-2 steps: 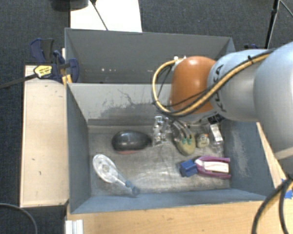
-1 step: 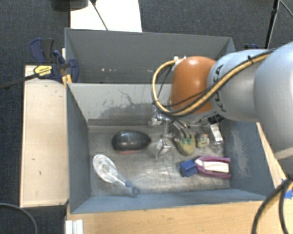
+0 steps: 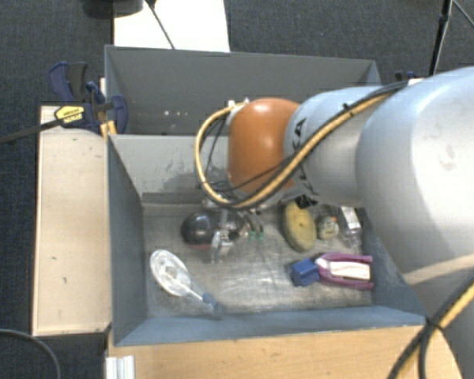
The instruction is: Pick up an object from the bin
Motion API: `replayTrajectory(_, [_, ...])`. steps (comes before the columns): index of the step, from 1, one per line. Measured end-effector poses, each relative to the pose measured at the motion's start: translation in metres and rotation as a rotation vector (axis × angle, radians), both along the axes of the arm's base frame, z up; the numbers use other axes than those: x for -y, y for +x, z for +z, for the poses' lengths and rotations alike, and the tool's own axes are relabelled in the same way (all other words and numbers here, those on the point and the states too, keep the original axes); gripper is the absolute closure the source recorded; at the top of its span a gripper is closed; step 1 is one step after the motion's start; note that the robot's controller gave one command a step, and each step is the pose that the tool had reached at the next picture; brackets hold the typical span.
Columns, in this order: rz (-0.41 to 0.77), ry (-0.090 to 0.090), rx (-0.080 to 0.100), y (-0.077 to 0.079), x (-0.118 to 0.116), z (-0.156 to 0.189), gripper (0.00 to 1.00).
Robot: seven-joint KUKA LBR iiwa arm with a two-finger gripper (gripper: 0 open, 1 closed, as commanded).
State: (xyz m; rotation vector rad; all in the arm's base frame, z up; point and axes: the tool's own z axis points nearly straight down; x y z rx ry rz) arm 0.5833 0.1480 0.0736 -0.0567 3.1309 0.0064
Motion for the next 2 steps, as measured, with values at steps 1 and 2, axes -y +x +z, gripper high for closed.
replayTrajectory(1, [-0.005,0.000,0.003,0.001,0.003,0.001,1.00])
replayTrajectory(2, [-0.013,0.000,-0.001,-0.002,-0.021,0.090,1.00])
